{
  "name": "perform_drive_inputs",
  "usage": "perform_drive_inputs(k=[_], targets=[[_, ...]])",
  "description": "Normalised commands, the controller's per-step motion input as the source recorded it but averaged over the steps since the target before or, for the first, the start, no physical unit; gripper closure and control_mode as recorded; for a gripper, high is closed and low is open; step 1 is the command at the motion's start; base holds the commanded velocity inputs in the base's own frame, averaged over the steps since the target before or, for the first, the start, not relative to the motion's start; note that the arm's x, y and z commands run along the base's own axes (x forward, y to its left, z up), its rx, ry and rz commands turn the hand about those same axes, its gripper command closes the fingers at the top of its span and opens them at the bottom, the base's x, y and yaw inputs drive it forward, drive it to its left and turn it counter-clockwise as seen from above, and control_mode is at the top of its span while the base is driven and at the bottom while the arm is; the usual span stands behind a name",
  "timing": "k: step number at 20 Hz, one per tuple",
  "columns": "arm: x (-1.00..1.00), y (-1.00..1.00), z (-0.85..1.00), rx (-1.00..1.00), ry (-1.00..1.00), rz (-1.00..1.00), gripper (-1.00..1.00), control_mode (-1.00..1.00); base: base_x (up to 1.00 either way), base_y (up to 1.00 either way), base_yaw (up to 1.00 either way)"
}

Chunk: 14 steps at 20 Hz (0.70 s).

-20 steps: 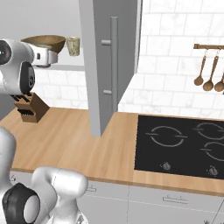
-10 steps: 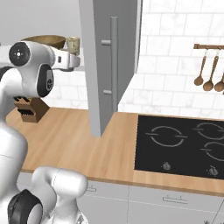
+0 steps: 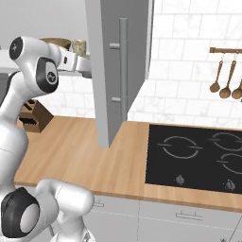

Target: Gather all objects into one cabinet and sort the glasses and bowls to opposite sides.

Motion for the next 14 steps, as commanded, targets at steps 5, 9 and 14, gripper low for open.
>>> perform_drive_inputs(k=[5,9,14], targets=[[0.24,-0.31,0.00,0.00,-0.02,0.01,1.00,-1.00,0.00,0.00,0.00],[0.44,-0.29,-0.01,0.00,0.00,0.04,1.00,-1.00,0.00,0.00,0.00],[0.31,-0.06,0.00,-0.07,-0.12,0.01,1.00,-1.00,0.00,0.00,0.00]])
